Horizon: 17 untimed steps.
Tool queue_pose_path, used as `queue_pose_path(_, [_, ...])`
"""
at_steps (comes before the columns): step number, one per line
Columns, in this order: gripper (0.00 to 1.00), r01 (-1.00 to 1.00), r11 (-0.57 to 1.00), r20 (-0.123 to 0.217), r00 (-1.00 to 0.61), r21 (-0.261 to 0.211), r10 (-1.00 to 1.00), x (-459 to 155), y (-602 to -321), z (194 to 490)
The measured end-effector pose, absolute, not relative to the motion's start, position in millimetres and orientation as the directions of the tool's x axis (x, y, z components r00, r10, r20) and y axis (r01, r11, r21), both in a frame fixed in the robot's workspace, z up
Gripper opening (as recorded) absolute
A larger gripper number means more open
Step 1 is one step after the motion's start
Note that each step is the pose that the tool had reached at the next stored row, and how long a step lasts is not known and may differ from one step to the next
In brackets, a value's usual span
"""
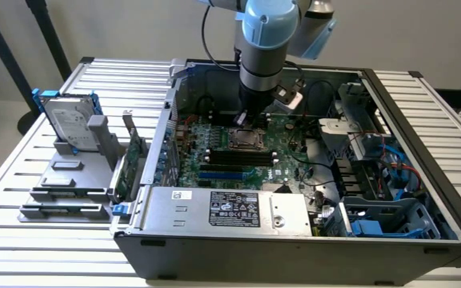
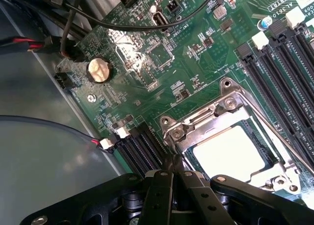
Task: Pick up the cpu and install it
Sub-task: 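Install the first cpu locking lever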
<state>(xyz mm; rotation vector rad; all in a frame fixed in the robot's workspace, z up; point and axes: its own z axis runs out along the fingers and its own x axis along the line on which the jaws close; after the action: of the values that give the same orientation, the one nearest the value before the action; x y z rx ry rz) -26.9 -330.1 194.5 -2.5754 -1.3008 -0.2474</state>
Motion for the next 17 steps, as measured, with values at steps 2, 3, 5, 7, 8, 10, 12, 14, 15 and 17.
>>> queue_pose_path(2, [0.11,0.808,-0.572,0.26,0.588,-0.142,0.766,-26.8,-330.9,194.5])
queue_pose_path(3, [0.11,0.808,-0.572,0.261,0.588,-0.143,0.765,-26.8,-331.4,194.5])
queue_pose_path(5, [0.11,0.807,-0.572,0.261,0.589,-0.145,0.765,-26.8,-332.7,194.6])
queue_pose_path(7, [0.11,0.807,-0.571,0.263,0.589,-0.148,0.764,-26.7,-333.3,194.5])
queue_pose_path(8, [0.11,0.807,-0.571,0.265,0.589,-0.15,0.763,-26.6,-333.6,194.4])
queue_pose_path(10, [0.11,0.807,-0.57,0.268,0.589,-0.152,0.762,-26.6,-333.9,194.4])
queue_pose_path(12, [0.11,0.807,-0.57,0.271,0.589,-0.156,0.761,-26.6,-334.1,194.5])
queue_pose_path(14, [0.11,0.807,-0.569,0.273,0.59,-0.158,0.76,-26.5,-334.7,196.5])
queue_pose_path(15, [0.11,0.807,-0.569,0.273,0.59,-0.159,0.76,-26.5,-335.5,198.0])
queue_pose_path(17, [0.11,0.807,-0.569,0.274,0.59,-0.16,0.76,-26.7,-337.3,199.8])
